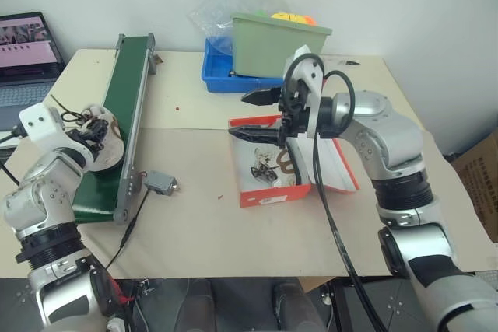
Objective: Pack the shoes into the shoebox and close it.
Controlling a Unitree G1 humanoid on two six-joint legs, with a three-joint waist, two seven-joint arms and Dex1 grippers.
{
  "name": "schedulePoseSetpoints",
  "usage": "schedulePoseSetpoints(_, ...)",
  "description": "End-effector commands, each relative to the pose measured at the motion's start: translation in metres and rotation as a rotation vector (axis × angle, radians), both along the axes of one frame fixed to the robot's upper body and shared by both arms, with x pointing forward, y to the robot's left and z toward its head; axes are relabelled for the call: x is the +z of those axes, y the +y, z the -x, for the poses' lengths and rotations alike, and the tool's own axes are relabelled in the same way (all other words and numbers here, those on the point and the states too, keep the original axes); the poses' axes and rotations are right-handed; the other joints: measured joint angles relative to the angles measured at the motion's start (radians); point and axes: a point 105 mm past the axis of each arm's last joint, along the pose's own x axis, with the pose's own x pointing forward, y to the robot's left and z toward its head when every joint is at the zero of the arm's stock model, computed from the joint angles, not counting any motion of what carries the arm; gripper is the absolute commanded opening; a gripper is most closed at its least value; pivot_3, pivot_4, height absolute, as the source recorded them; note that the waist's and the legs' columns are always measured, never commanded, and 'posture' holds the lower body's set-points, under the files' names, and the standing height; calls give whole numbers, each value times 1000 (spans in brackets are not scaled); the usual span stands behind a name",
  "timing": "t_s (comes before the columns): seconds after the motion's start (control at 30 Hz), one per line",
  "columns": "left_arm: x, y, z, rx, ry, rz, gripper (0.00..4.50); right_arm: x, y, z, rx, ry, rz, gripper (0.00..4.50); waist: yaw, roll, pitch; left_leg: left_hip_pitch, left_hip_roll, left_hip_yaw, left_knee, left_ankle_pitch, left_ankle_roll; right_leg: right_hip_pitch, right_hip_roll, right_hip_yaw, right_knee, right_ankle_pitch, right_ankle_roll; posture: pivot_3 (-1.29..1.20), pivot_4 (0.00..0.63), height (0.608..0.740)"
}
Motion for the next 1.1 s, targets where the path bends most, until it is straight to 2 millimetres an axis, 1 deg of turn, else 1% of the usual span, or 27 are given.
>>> schedulePoseSetpoints(0.03, 9, -5, -2, -21, -46, 48, 1584, 17, 0, 5, 8, -60, -14, 4500, 3, 0, 0, 0, 0, 0, 0, 0, 0, 0, 0, 0, 0, 0, 0, 0, 150, 740)
schedulePoseSetpoints(0.07, 11, -6, -2, -23, -55, 63, 1101, 17, 0, 5, 6, -61, -14, 4500, 5, 0, 0, 0, 0, 0, 0, 0, 0, 0, 0, 0, 0, 0, 0, 0, 150, 740)
schedulePoseSetpoints(0.1, 12, -7, -2, -23, -61, 71, 853, 17, 0, 4, 5, -61, -14, 4500, 7, 0, 0, 0, 0, 0, 1, 0, 0, 0, 0, 0, 0, 0, 0, 0, 150, 740)
schedulePoseSetpoints(0.13, 15, -10, -2, -34, -73, 72, 429, 17, -1, 4, 3, -61, -14, 4500, 12, 0, 0, 0, 0, 0, 1, 0, 0, 1, 0, -1, 0, 0, 0, 0, 150, 740)
schedulePoseSetpoints(0.17, 20, -13, -2, -48, -95, 70, 147, 17, -1, 4, 2, -60, -16, 4500, 16, 0, 0, 0, 0, -1, 1, 0, 0, 1, 0, -1, 0, 0, 0, 0, 150, 740)
schedulePoseSetpoints(0.2, 23, -16, -2, -58, -110, 67, 53, 17, -1, 4, 2, -59, -17, 4500, 18, 0, 0, 0, 0, -1, 1, 0, 0, 1, 0, -1, 0, 0, 0, 0, 150, 740)
schedulePoseSetpoints(0.27, 43, -29, -1, -105, -193, 35, 18, 18, -2, 3, -2, -58, -21, 4500, 20, 0, 0, 0, 0, -1, 1, 0, 0, 1, 0, -1, 0, 0, 0, 0, 150, 740)
schedulePoseSetpoints(0.3, 50, -34, -1, -120, -219, 19, 18, 18, -2, 3, -2, -57, -22, 4500, 23, -1, 0, 0, 0, -1, 1, 0, 0, 1, 0, -1, 0, 0, 0, 0, 150, 740)
schedulePoseSetpoints(0.4, 99, -73, 7, -226, -435, -79, 18, 27, -5, -3, -35, 17, -121, 4500, 27, -1, 0, -2, 0, -1, 1, 0, -1, 0, 0, -1, -1, 0, 0, 0, 150, 740)
schedulePoseSetpoints(0.43, 108, -83, 10, -248, -475, -106, 18, 30, -6, -5, -45, 44, -154, 4500, 27, -1, 0, -2, 0, -1, 1, 0, -1, 0, 0, -1, -1, 0, 0, 0, 150, 740)
schedulePoseSetpoints(0.47, 114, -99, 12, -295, -504, -148, 18, 36, -9, -9, -61, 83, -213, 4500, 27, -1, 0, -2, 0, -1, 0, 0, -1, 0, 0, -1, -1, 0, 0, 0, 150, 740)
schedulePoseSetpoints(0.5, 117, -110, 14, -326, -520, -174, 18, 40, -10, -11, -70, 110, -251, 4500, 26, -1, 0, -2, 0, -1, 1, 0, -1, 0, 0, -1, -1, 1, 0, 0, 150, 740)
schedulePoseSetpoints(0.57, 124, -139, 19, -414, -564, -228, 18, 56, -20, -28, -140, 213, -402, 4500, 26, -1, 0, -1, 0, -1, 1, 0, -1, 0, 0, -1, -1, 1, 0, 0, 150, 740)
schedulePoseSetpoints(0.63, 128, -163, 25, -482, -609, -264, 18, 68, -32, -43, -200, 317, -533, 4500, 26, -1, 0, -1, 0, -1, 1, 0, -1, 1, 0, 0, 0, 1, 0, 0, 150, 740)
schedulePoseSetpoints(0.77, 133, -196, 35, -566, -671, -292, 18, 80, -52, -65, -289, 478, -727, 4500, 24, -1, 0, -1, 0, -1, 0, 0, 0, 0, 0, 0, -1, 1, -1, 0, 150, 740)
schedulePoseSetpoints(0.87, 139, -215, 40, -618, -711, -303, 18, 80, -55, -70, -299, 562, -781, 4500, 24, -1, 0, -1, 0, -1, 0, 0, 0, 0, 0, 0, -1, 1, -1, 0, 150, 740)
schedulePoseSetpoints(0.93, 144, -220, 41, -624, -731, -301, 18, 78, -54, -70, -299, 581, -782, 4500, 21, -1, 0, -1, 0, -1, 0, 0, 0, 0, 0, 0, -1, 1, -1, 0, 150, 740)
schedulePoseSetpoints(1.1, 169, -226, 44, -627, -817, -273, 18, 73, -50, -68, -292, 601, -770, 4500, 14, -1, 0, -2, 0, -1, 0, 0, 0, 0, 0, 0, -1, 1, 0, 0, 150, 740)
